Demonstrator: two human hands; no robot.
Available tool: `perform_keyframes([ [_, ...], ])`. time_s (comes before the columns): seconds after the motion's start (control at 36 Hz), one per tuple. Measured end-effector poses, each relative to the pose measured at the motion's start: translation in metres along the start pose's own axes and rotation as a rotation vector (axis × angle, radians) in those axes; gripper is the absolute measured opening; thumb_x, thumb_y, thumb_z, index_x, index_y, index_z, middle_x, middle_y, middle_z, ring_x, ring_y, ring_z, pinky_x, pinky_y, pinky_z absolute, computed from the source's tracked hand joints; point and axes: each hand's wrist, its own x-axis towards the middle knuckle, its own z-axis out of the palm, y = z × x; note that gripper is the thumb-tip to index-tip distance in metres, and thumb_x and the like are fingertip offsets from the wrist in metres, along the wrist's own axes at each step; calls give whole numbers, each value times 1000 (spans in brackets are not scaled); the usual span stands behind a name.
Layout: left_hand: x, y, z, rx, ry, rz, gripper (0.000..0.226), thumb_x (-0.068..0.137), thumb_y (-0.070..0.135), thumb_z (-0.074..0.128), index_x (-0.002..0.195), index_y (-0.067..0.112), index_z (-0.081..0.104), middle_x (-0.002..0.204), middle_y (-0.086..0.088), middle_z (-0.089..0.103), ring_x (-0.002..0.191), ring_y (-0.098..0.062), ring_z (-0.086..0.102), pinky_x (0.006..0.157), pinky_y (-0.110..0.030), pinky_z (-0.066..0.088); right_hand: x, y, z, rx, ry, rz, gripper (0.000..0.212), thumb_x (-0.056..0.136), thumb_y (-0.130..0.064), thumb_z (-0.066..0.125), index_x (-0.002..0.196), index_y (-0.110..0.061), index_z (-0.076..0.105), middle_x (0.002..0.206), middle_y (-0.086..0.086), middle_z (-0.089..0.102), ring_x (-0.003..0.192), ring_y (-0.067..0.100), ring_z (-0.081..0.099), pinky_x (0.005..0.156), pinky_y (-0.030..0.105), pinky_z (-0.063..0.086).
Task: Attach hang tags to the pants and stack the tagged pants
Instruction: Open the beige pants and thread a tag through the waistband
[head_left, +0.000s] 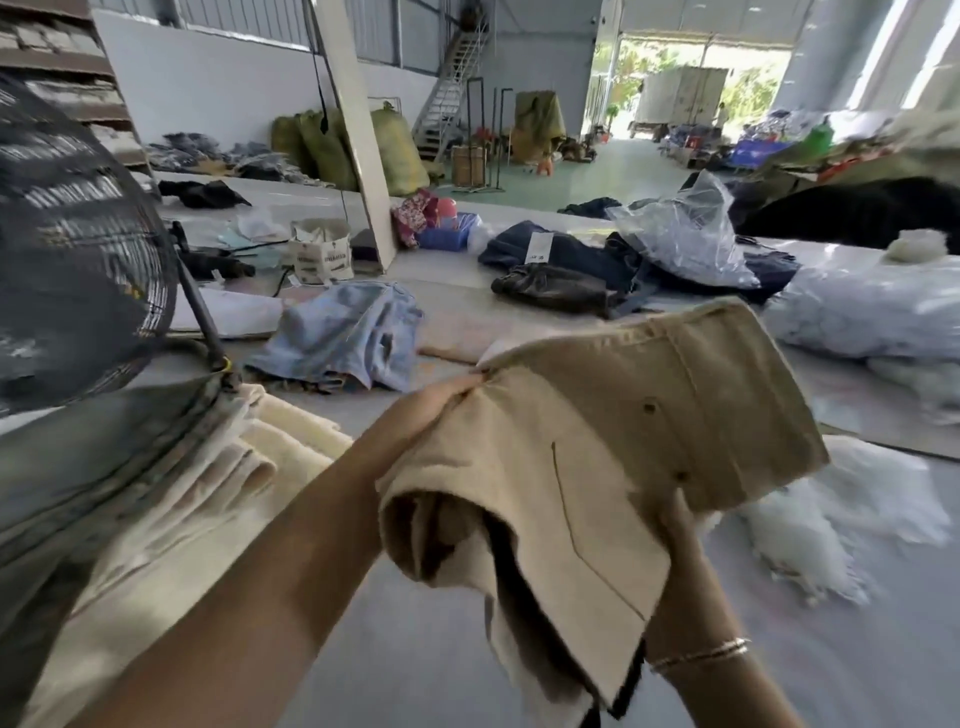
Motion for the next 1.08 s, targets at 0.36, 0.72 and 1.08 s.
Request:
perform_keyframes([
  [0.36, -25, -142, 26, 850, -406, -203, 26, 92, 22, 51, 117, 25, 55, 101, 1, 63, 85, -14, 59, 62, -19, 43, 23, 7, -113, -904, 320, 172, 31, 87, -14, 67, 117, -5, 63, 84, -1, 71, 76, 13, 67, 62, 19, 54],
  [0.72, -9, -139, 123, 508, -272, 162, 71, 78, 73, 52, 133, 28, 45, 127, 9, 53, 118, -9, 51, 101, -30, 42, 24, 17, -107, -696, 435, -114, 33, 98, -30, 45, 90, -15, 73, 83, 5, 75, 76, 13, 70, 64, 23, 52],
  [1.08, 7, -164, 84, -408, -16, -237, 19, 91, 20, 59, 99, 7, 70, 96, -11, 74, 84, -19, 72, 72, -25, 57, 30, 8, -116, -349, 627, -69, 28, 94, -23, 57, 88, 2, 69, 83, 18, 70, 78, 28, 62, 76, 40, 48],
])
